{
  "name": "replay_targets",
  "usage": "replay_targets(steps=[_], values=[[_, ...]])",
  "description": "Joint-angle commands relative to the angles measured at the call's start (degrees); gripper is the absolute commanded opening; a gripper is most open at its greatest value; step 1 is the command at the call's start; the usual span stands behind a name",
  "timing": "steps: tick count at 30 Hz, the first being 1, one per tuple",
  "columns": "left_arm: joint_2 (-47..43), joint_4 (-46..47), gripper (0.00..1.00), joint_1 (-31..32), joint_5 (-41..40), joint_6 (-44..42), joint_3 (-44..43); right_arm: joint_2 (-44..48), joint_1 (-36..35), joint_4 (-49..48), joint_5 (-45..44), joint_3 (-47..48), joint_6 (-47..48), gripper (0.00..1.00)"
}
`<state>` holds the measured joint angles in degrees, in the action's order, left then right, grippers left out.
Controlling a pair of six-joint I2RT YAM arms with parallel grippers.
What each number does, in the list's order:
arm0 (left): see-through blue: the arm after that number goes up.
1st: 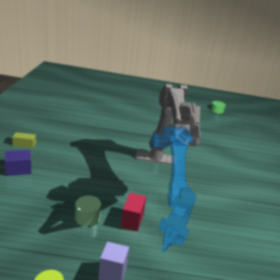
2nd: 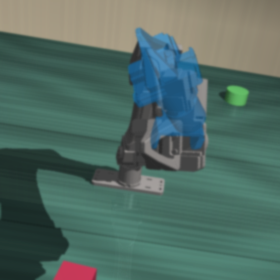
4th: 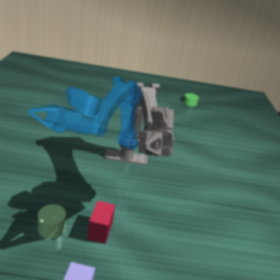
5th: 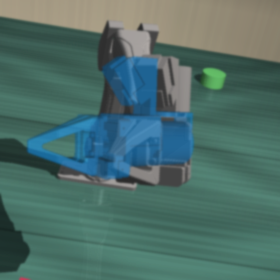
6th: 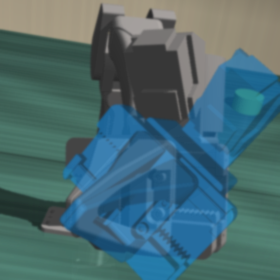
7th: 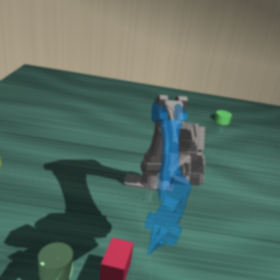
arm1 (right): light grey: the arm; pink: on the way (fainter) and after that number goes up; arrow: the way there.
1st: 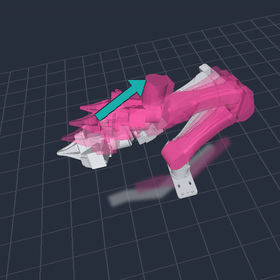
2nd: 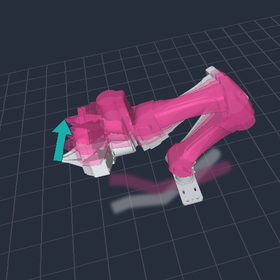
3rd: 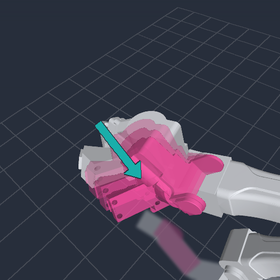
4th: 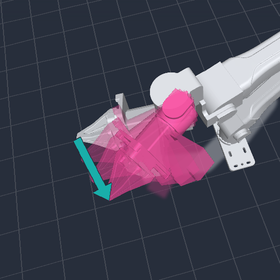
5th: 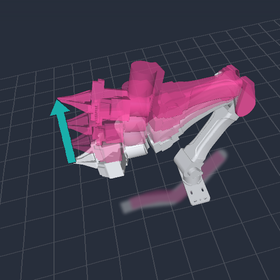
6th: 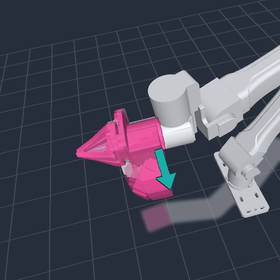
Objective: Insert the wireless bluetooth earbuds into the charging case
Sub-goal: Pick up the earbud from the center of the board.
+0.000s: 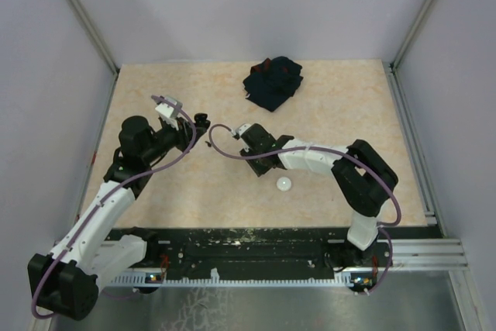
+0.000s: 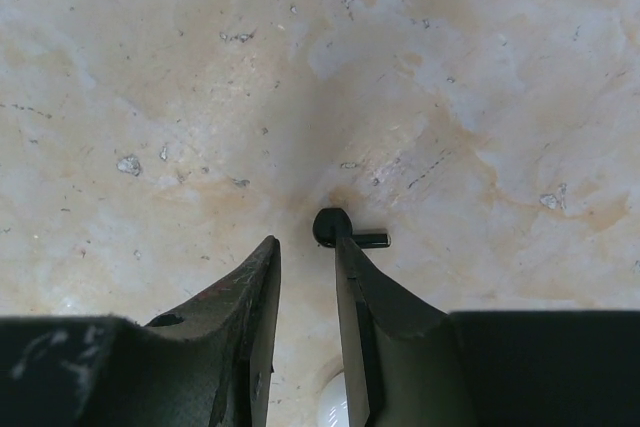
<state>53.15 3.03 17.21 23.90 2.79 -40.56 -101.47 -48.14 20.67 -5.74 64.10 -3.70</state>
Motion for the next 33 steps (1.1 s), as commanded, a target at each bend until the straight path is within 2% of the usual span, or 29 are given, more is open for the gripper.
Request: replay_targets(steps=[1,11,33], values=[[-0.7,2.0,0.00,-0.3,0.2,-0.1,0.1,-1.0,-0.6,-1.8,-0.4,1.1,-0.9,0.29],[-0.9,2.0,0.00,-0.4,0.2,-0.1,0.1,-2.0,-0.6,-2.1,-2.2,1.5,-0.6,0.27],[-1.3,2.1,0.00,-0.4,0.1,-0.2,0.3,2.2,-0.7,-4.5,-4.4,0.5,-1.1,0.27]])
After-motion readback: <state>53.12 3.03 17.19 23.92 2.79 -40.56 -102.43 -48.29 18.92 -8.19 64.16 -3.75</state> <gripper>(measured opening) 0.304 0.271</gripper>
